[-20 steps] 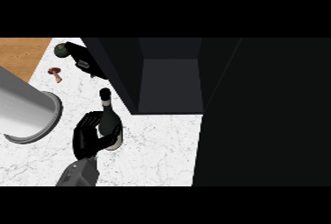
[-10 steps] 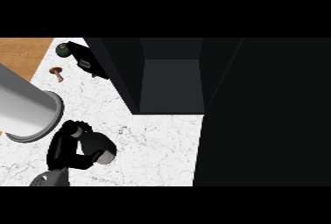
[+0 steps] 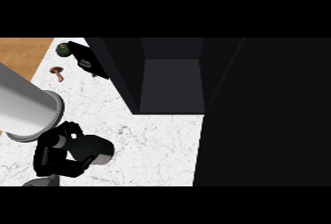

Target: Pick up the wine, place it into the cabinet and close the cabinet

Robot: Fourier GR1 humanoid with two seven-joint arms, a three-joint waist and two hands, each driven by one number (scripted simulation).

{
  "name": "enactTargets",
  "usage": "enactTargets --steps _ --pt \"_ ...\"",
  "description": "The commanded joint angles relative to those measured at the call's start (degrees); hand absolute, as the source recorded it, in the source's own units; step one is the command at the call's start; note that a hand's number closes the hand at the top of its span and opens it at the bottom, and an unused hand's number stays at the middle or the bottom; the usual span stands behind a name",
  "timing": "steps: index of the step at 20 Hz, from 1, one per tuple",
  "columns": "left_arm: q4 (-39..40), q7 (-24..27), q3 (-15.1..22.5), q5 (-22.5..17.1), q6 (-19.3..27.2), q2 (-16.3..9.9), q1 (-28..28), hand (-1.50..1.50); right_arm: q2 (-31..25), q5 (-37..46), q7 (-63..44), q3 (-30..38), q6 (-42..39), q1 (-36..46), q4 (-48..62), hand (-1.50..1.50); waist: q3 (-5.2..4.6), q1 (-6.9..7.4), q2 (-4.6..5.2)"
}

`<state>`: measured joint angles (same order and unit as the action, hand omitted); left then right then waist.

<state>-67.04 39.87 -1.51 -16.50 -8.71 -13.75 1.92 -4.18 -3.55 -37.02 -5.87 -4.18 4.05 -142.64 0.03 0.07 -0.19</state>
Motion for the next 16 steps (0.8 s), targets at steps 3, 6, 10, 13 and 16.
enactTargets --steps 3,6,10,13,16 --pt "-15.3 -10.9 1.6 -3.4 -0.2 0.5 -2.4 1.50 0.3 -3.7 -2.8 1.7 1.1 3.4 -2.2 -1.50 0.00 0.28 0.04" --pt "-25.4 -19.4 5.0 -3.9 2.8 1.8 -3.2 1.50 -0.7 -5.7 -1.1 3.5 -0.8 -0.1 -4.1 -1.50 0.05 0.14 -0.05" --pt "-30.2 -26.7 5.6 -3.6 5.5 2.1 -1.0 1.50 0.5 -3.8 -1.6 1.1 -0.5 -0.5 -3.8 -1.50 0.01 -0.11 0.05" --pt "-35.9 -29.0 7.0 -1.9 5.7 1.8 -4.7 1.50 2.6 0.1 0.8 -2.6 0.3 -2.6 -2.8 -1.50 -0.01 0.02 0.07" --pt "-39.5 -35.8 12.2 2.2 12.4 5.6 0.6 1.50 0.8 -3.6 -0.5 0.6 -0.7 -1.5 -4.9 -1.50 0.02 -0.28 0.04"
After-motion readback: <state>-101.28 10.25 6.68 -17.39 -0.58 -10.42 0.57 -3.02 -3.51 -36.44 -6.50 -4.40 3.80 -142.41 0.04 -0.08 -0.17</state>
